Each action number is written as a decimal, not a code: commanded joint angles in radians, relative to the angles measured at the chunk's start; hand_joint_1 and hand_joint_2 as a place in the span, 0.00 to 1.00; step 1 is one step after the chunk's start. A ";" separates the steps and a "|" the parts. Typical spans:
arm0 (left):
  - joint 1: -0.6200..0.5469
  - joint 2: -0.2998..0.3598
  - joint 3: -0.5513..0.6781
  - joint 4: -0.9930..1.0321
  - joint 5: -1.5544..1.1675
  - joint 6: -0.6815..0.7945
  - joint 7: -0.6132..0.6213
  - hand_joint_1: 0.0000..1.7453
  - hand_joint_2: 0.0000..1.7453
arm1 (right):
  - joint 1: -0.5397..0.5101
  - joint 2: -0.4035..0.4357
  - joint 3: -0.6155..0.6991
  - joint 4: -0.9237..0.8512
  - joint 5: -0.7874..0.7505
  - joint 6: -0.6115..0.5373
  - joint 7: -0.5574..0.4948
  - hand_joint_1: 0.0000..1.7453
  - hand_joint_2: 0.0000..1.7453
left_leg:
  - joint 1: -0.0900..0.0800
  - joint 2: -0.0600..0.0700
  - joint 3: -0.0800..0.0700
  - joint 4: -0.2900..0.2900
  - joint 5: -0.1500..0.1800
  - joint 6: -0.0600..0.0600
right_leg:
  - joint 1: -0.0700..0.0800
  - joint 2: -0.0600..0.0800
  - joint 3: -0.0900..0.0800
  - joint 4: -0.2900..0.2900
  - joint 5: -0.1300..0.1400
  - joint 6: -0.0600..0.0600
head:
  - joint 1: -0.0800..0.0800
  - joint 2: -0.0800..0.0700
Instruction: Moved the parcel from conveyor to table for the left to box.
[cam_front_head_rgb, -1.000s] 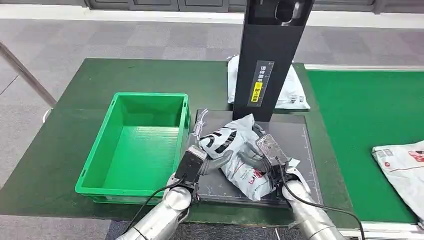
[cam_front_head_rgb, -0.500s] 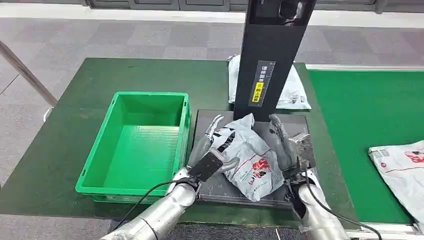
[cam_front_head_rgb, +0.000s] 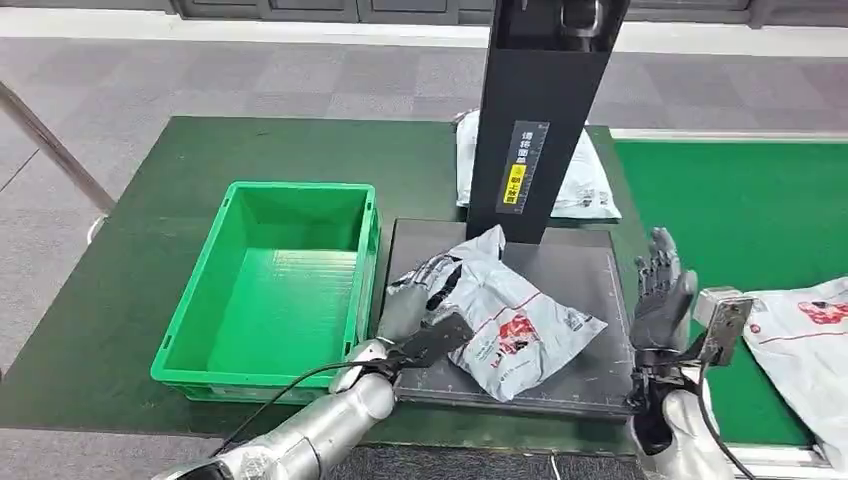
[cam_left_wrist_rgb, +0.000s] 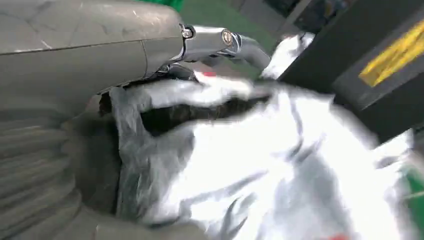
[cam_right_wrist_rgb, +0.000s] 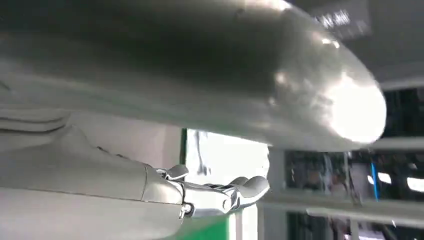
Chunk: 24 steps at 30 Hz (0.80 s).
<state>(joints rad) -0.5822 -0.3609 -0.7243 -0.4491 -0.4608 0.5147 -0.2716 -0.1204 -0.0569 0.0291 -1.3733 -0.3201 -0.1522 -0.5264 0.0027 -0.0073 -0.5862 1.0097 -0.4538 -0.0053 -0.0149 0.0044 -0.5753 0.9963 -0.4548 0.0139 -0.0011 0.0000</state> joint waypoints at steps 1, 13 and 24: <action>-0.050 0.015 -0.187 0.138 -0.116 -0.045 0.114 1.00 1.00 | -0.005 0.059 -0.105 0.024 0.020 0.016 0.006 0.00 0.00 | 0.000 0.002 0.001 -0.002 0.001 0.000 | 0.000 0.001 0.000 -0.001 0.001 -0.001 | 0.000 0.000; -0.027 0.012 0.001 0.058 -0.029 0.071 -0.079 1.00 1.00 | -0.010 0.069 -0.100 0.066 0.034 0.026 0.016 0.00 0.00 | 0.000 0.000 0.001 -0.001 0.001 0.000 | 0.000 0.000 0.002 -0.002 0.001 -0.001 | 0.000 0.000; -0.001 0.012 0.084 -0.018 0.088 0.125 -0.272 1.00 1.00 | -0.011 0.065 -0.101 0.074 0.022 0.018 0.020 0.00 0.00 | 0.001 0.001 0.000 -0.001 0.001 0.000 | 0.001 0.001 0.000 -0.002 0.001 -0.001 | 0.000 0.000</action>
<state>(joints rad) -0.5959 -0.3670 -0.7526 -0.4124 -0.4902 0.5871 -0.3559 -0.1050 -0.0202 -0.0103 -1.3638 -0.2850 -0.1289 -0.5108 0.0027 -0.0083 -0.5871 1.0096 -0.4533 -0.0047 -0.0148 0.0040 -0.5758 0.9963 -0.4548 0.0139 -0.0011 0.0000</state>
